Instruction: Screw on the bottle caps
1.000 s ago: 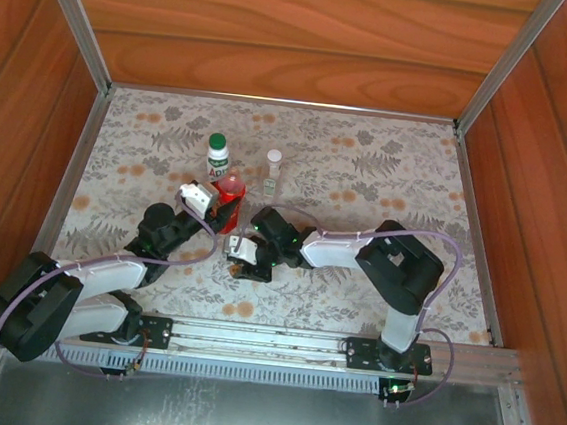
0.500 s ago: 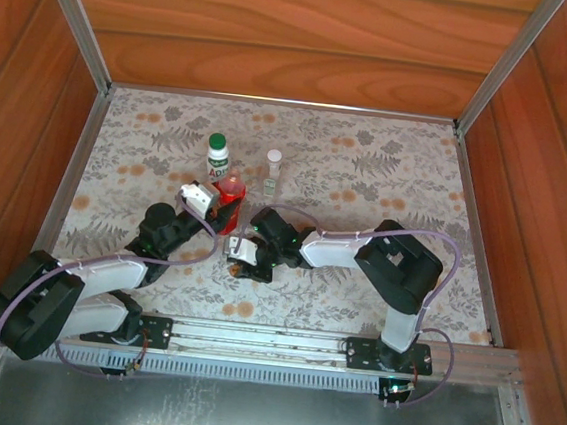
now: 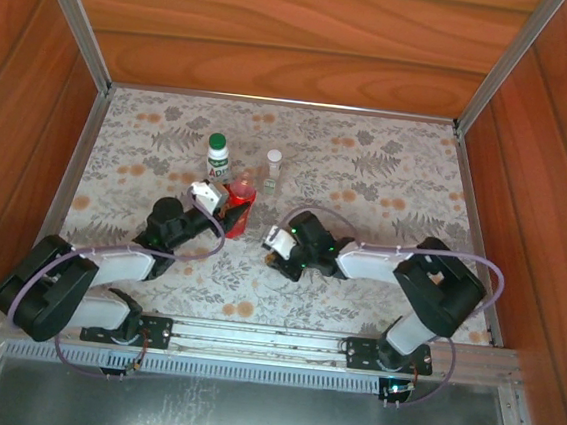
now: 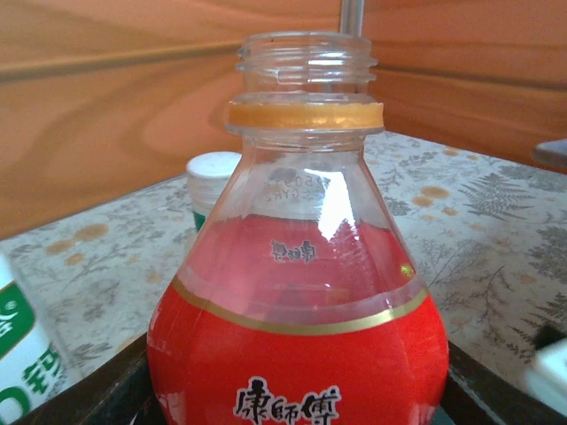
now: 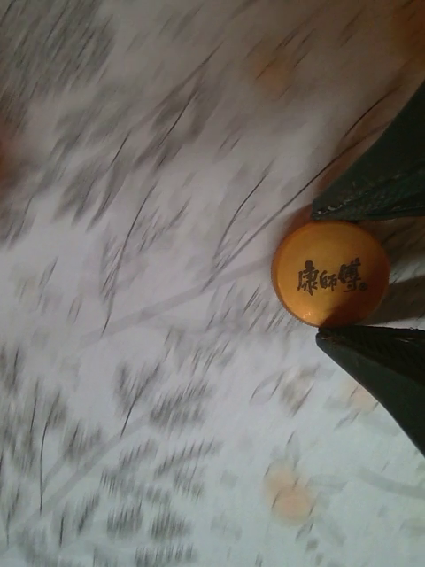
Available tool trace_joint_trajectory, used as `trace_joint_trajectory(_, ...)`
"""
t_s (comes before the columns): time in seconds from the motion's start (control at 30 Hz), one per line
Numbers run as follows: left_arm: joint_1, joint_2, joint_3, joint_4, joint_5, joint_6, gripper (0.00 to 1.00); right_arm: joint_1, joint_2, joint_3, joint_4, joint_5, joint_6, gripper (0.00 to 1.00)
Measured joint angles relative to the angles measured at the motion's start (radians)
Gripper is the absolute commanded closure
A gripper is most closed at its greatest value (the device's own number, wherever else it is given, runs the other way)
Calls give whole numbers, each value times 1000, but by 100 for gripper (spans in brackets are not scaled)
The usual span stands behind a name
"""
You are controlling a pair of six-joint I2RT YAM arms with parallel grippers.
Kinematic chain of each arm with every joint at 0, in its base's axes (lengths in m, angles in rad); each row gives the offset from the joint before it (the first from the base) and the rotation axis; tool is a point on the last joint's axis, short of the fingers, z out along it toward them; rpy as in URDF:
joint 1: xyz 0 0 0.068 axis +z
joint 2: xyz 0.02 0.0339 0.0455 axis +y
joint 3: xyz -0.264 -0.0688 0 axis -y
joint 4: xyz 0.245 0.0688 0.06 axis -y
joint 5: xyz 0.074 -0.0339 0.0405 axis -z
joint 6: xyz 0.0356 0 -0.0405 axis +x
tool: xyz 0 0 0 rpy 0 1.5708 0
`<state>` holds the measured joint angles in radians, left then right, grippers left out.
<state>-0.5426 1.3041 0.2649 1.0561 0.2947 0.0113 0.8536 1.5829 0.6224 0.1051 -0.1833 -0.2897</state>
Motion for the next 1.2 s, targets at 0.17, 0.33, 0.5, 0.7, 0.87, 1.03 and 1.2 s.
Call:
trace_joint_trajectory(0.17,-11,156,35,146,56,-42,39,-89,-90,-99,34,85,177,71)
trace_joint_trajectory(0.33,-40,319,105,250,114,-69,39,-115,-153,-150,30,220,322,70)
trace_joint_trajectory(0.5,-86,398,182,296,164,-72,39,-129,-216,-192,3,310,410,56)
trace_joint_trajectory(0.7,-111,467,219,313,187,-72,39,-129,-349,-196,-69,330,428,26)
trace_joint_trajectory(0.87,-130,486,236,315,202,-68,39,-129,-533,-153,-124,246,385,23)
trace_joint_trajectory(1.03,-145,511,249,332,209,-59,39,-129,-621,-80,-88,121,438,29)
trace_joint_trajectory(1.2,-146,523,254,345,210,-53,39,-129,-571,-2,-32,99,535,35)
